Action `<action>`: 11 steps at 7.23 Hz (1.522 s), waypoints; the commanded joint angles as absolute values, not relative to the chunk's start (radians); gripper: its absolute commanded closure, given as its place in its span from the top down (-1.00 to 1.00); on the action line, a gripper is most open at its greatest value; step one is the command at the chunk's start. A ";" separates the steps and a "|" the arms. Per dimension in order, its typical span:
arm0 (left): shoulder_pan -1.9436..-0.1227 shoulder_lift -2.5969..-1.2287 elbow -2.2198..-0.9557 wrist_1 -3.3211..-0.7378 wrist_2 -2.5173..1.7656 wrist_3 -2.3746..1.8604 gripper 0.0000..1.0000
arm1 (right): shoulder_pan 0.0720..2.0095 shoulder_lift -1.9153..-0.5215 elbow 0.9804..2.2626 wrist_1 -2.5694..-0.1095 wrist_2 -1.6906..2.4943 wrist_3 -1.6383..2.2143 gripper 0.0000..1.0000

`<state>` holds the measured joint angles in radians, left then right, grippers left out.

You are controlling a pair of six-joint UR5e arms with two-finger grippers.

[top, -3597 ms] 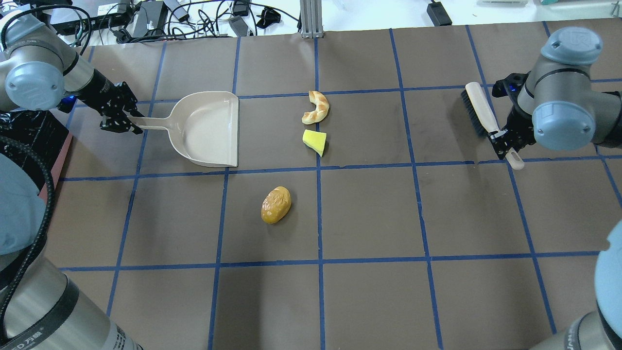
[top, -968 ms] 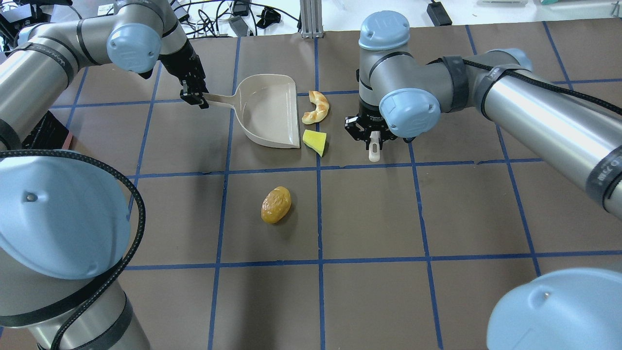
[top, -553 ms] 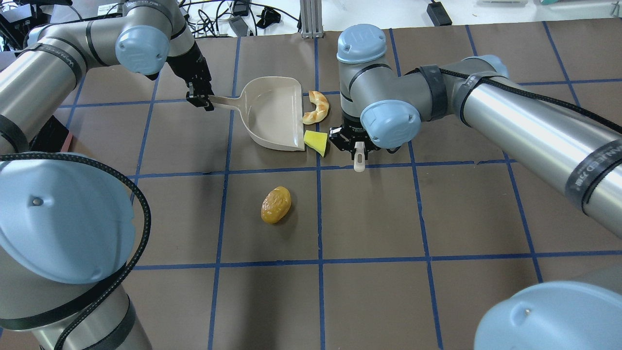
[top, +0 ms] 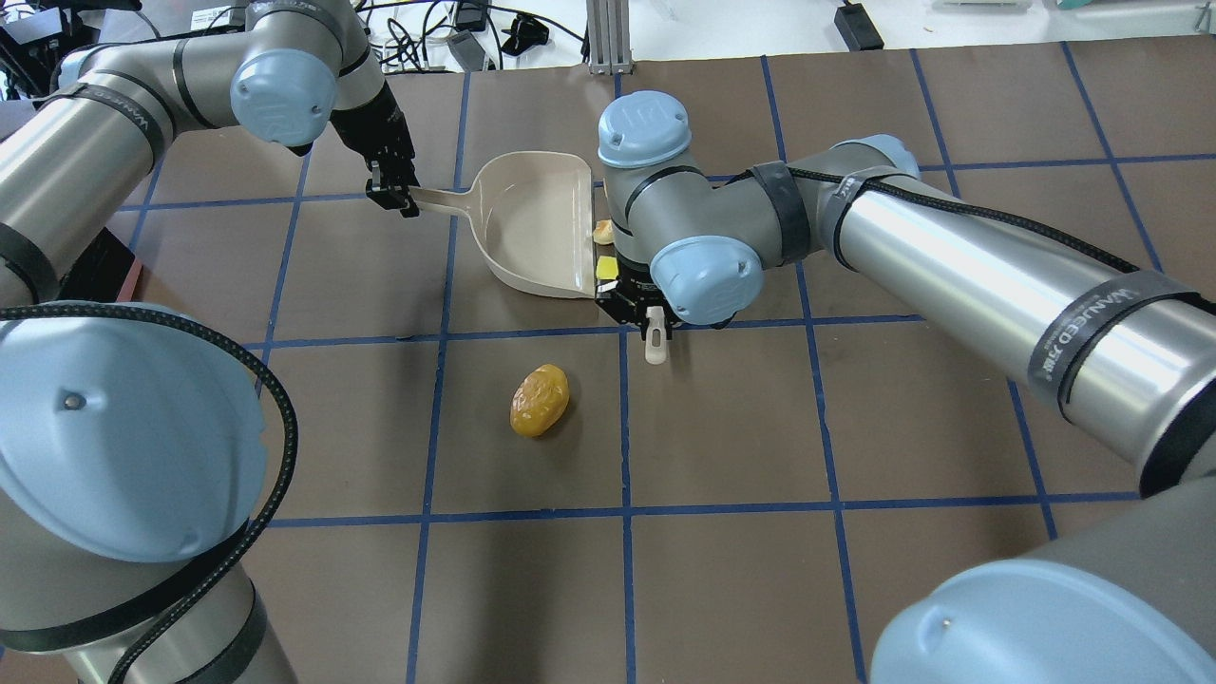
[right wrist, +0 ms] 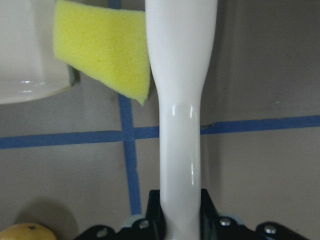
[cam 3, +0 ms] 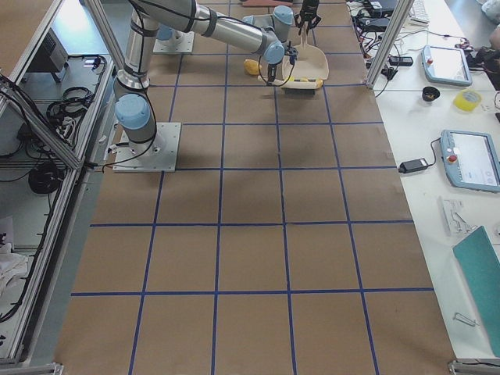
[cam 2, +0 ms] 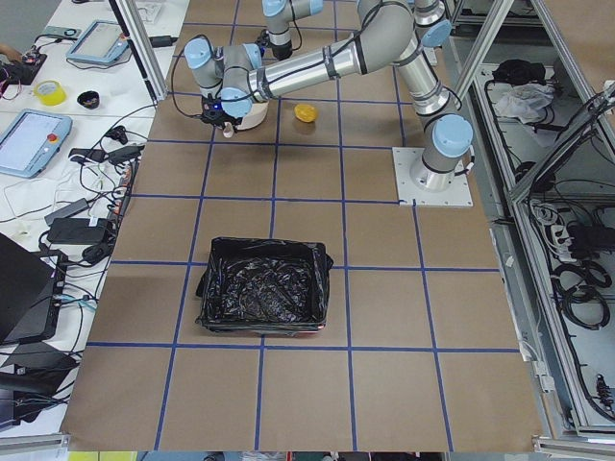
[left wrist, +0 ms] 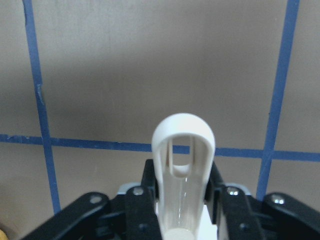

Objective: Sweep and dump trash into bin
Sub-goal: 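Sweep the yellow sponge and croissant into the dustpan with the brush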

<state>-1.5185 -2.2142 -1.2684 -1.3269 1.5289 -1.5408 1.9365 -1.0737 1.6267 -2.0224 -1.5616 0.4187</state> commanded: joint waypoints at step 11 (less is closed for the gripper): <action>-1.525 -2.215 -1.327 -1.281 1.414 -1.502 -1.00 | 1.979 -1.064 1.545 -2.017 -1.587 0.497 -1.00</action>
<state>-1.5288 -2.2190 -1.3057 -1.2934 1.4797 -1.5171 1.9851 -1.0497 1.5492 -2.0378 -1.4947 0.5129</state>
